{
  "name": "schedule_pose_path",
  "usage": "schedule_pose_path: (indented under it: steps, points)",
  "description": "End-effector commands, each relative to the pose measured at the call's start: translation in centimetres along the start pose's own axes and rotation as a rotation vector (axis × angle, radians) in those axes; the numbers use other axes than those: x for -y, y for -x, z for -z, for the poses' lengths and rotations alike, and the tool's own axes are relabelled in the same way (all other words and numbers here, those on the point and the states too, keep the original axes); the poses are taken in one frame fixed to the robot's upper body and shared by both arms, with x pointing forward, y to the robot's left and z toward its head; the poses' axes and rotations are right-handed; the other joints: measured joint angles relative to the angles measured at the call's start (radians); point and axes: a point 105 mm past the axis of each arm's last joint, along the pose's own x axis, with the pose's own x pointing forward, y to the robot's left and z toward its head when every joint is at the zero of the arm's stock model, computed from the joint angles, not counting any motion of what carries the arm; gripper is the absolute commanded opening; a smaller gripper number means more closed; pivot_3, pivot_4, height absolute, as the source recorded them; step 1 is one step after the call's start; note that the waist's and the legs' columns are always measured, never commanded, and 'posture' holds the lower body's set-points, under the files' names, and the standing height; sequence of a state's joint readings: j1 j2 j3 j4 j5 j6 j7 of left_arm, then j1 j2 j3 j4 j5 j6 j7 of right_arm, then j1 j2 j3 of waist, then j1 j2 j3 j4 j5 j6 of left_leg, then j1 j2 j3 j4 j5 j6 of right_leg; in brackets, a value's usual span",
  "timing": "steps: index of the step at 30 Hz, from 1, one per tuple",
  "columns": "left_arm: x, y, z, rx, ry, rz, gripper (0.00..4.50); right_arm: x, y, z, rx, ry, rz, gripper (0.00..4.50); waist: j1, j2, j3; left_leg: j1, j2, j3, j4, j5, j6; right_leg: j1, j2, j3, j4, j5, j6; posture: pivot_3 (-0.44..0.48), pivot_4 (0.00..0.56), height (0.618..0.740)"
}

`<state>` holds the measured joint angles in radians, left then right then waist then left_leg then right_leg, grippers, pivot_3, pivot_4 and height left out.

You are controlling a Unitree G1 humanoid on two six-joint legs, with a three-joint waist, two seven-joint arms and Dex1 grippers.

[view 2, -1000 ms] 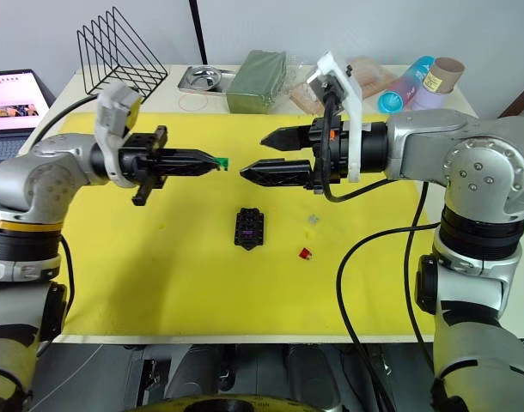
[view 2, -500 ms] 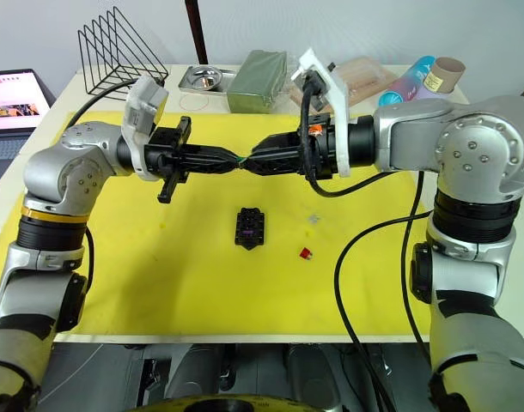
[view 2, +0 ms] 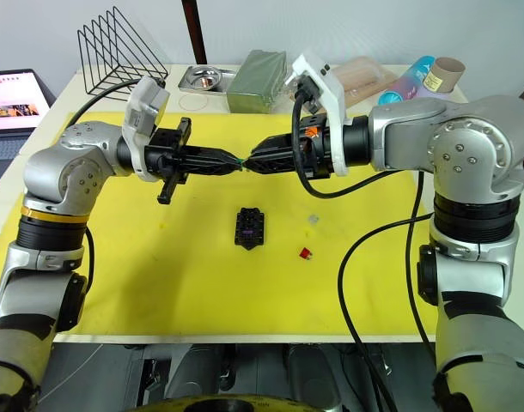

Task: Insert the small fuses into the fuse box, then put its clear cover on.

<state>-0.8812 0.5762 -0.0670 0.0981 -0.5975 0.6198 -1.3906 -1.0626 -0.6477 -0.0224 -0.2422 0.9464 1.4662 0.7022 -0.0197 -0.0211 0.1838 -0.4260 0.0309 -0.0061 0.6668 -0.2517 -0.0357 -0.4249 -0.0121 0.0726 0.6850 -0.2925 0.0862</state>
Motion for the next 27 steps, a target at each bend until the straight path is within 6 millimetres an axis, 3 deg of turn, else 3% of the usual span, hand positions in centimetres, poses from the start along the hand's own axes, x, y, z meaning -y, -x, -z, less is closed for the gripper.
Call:
schedule_pose_path:
  steps: [1,17,20,23,27]
  points:
    - [0.22,-0.24,-0.92,-0.008,-0.051,0.014,0.00,-0.43,0.38,-0.55,0.020,0.055,0.003,1.63,0.000,0.000,0.000,0.000,0.000,0.000,0.000,0.000,0.000,0.000,0.000,0.000,0.000,0.000,0.000,0.000,0.150,0.740]
    - [0.10,-0.37,-0.93,-0.016,-0.061,0.005,0.00,-0.60,0.23,-0.37,0.027,0.070,-0.008,1.63,0.000,0.000,0.000,0.000,0.000,0.000,0.000,0.000,0.000,0.000,0.000,0.000,0.000,0.000,0.000,0.000,0.150,0.740]
    - [0.09,-0.38,-0.99,-0.015,-0.064,0.003,0.00,-0.64,0.24,-0.38,0.027,0.072,-0.009,1.11,0.000,0.000,0.000,0.000,0.000,0.000,0.000,0.000,0.000,0.000,0.000,0.000,0.000,0.000,0.000,0.000,0.150,0.740]
    - [0.09,-0.38,-1.04,-0.013,-0.066,0.001,0.00,-0.59,0.21,-0.32,0.025,0.072,-0.008,0.08,0.001,0.000,0.000,0.000,0.000,0.000,0.000,0.000,0.000,0.000,0.000,0.000,0.000,0.000,0.000,0.000,0.150,0.740]
    - [-0.01,-0.38,-1.19,-0.004,-0.065,-0.004,0.00,-0.47,0.09,-0.17,0.019,0.072,-0.004,0.03,0.001,0.000,0.000,0.000,0.000,0.000,0.000,0.000,0.000,0.000,0.000,0.000,0.000,0.000,0.000,0.000,0.150,0.740]
